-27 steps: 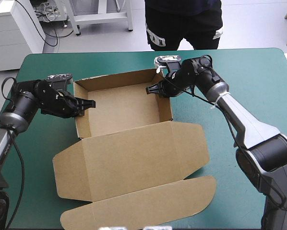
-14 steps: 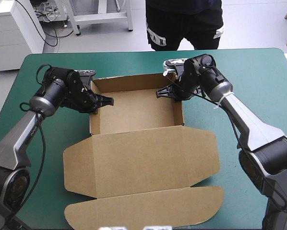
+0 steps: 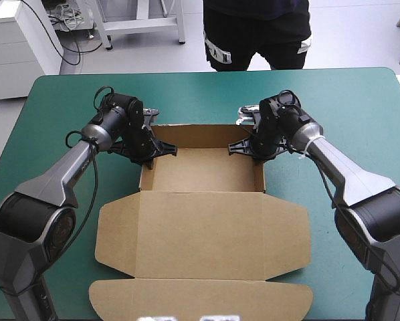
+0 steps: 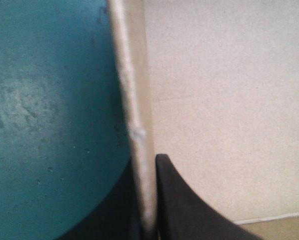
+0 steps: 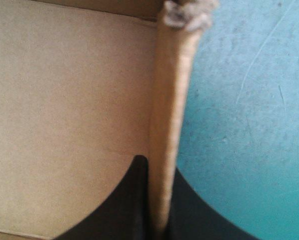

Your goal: Fold the box

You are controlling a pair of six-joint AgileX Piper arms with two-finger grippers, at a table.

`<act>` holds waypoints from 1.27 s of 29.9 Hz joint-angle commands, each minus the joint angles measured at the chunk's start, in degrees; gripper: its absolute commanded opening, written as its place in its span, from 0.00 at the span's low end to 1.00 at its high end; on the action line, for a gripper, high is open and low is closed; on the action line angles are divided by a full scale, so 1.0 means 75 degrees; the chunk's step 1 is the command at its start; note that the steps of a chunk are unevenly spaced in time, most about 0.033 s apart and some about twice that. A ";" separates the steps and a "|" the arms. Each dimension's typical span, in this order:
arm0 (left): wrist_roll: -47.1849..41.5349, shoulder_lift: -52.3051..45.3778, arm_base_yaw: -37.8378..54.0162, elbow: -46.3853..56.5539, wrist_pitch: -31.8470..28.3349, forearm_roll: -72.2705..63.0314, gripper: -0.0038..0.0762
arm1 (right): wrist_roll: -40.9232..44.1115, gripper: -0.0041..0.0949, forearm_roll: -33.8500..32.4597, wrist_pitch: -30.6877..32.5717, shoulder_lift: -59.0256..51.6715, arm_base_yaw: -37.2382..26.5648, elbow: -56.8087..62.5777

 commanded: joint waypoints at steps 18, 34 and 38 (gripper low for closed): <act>0.0912 -0.0273 -0.0101 -0.0206 -0.0271 -0.0277 0.49 | 0.0040 0.55 -0.0178 0.0109 -0.0085 -0.0163 -0.0692; 0.1527 -0.0290 -0.0072 -0.1044 0.0208 -0.0220 0.82 | 0.0018 0.61 -0.0135 0.0109 -0.0484 -0.0163 -0.0918; 0.1527 -0.0504 -0.0072 -0.1843 0.0208 -0.0338 0.82 | 0.0018 0.61 -0.0135 0.0109 -0.0810 -0.0163 -0.1062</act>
